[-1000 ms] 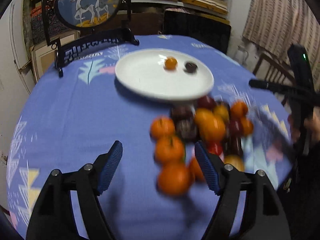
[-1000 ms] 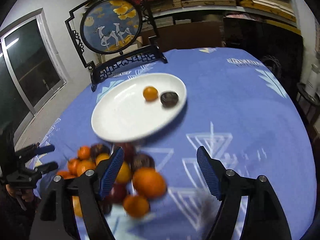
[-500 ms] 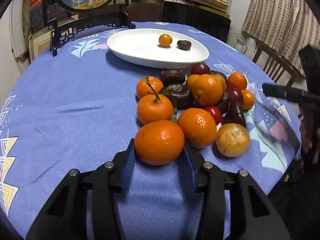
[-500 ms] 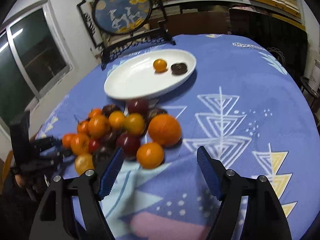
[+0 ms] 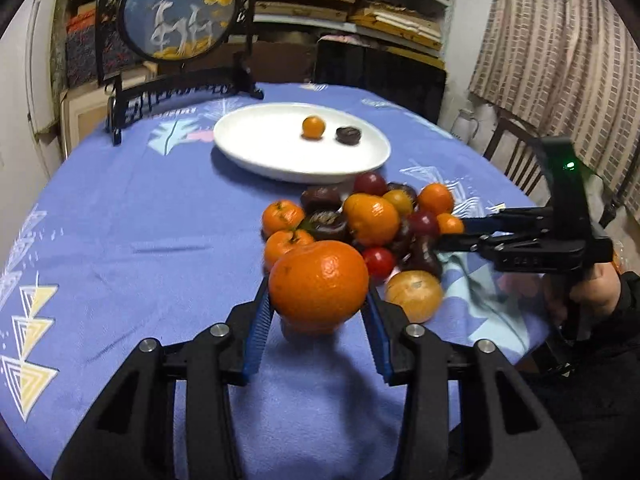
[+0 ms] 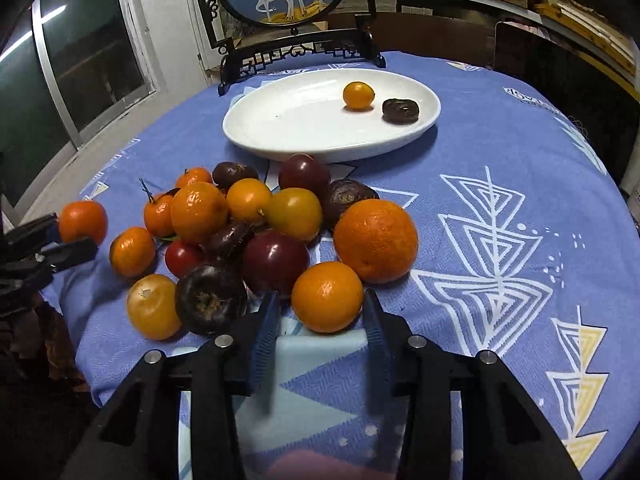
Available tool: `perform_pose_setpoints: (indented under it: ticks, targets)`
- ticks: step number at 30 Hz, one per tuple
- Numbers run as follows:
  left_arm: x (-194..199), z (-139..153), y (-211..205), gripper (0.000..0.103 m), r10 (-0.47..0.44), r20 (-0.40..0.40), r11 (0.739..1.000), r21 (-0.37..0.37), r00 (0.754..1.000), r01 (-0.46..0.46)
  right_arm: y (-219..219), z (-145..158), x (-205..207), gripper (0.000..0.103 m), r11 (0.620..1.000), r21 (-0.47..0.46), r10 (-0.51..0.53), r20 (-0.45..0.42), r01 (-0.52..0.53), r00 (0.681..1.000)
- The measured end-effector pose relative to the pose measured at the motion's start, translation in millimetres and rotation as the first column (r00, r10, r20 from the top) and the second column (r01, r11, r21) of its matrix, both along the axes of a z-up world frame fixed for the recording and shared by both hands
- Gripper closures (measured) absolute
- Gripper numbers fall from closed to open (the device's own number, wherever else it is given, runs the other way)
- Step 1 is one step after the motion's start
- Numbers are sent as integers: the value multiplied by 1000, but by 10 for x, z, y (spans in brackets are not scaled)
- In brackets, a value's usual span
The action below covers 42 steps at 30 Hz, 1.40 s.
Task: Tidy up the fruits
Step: 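Grasp a mandarin with the left tool while the right tool grasps a small orange fruit, drop both on plate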
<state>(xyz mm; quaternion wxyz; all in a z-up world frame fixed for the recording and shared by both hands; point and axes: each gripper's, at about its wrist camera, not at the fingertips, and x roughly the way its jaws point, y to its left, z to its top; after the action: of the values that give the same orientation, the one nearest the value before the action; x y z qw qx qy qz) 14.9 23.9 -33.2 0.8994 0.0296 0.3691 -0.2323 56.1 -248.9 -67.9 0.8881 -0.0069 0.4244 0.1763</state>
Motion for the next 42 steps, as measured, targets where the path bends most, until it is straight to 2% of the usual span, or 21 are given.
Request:
perform_pose_setpoints:
  ticks: [4, 11, 18, 21, 25, 28, 32, 34, 35, 36, 37, 38, 40, 42]
  targets:
    - [25, -73, 25, 61, 16, -23, 1000, -1, 1000, -16, -55, -21, -2, 67, 1000, 23, -6, -8, 6, 1000]
    - [-7, 18, 17, 61, 10, 3, 1000, -10, 1000, -10, -173, 57, -77, 67, 997, 83, -10, 1, 10, 1000]
    - [208, 168, -32, 61, 3, 11, 1000, -17, 1000, -3, -319, 488, -56, 67, 980, 200, 3, 51, -13, 999]
    - [464, 283, -86, 61, 5, 19, 1000, -24, 1000, -5, -323, 674, 182, 67, 977, 211, 0, 59, -12, 998]
    - [923, 374, -208, 61, 5, 10, 1000, -27, 1000, -4, -266, 744, 599, 67, 969, 245, 12, 30, -19, 999]
    - [1335, 350, -311, 61, 25, -16, 1000, -7, 1000, -25, -177, 698, 949, 67, 967, 255, 16, -10, -13, 1000]
    - [1906, 163, -481, 60, 33, -95, 999, 31, 995, -31, -45, 505, 1477, 66, 966, 258, 8, -76, 12, 997]
    - [2073, 64, -553, 60, 36, -119, 998, 58, 992, -29, 8, 427, 1680, 65, 966, 257, 6, -87, 17, 996]
    - [2171, 0, -585, 57, 49, -137, 996, 78, 989, -39, 6, 425, 1731, 64, 966, 257, -7, -78, 27, 997]
    - [2207, -14, -588, 53, 57, -141, 996, 79, 988, -46, -17, 445, 1768, 59, 964, 261, -27, -65, 43, 998]
    - [2217, -6, -574, 43, 66, -137, 996, 74, 988, -56, -43, 467, 1764, 57, 961, 270, -42, -52, 54, 998]
    - [2178, 56, -529, 35, 75, -116, 996, 51, 990, -69, -65, 490, 1750, 56, 960, 275, -47, -42, 57, 998]
    - [2050, 187, -448, 28, 83, -68, 996, 26, 994, -82, -126, 550, 1642, 55, 959, 279, -54, -14, 56, 998]
    - [1863, 315, -364, 24, 84, -27, 996, 13, 996, -83, -199, 579, 1488, 54, 958, 279, -65, -3, 63, 998]
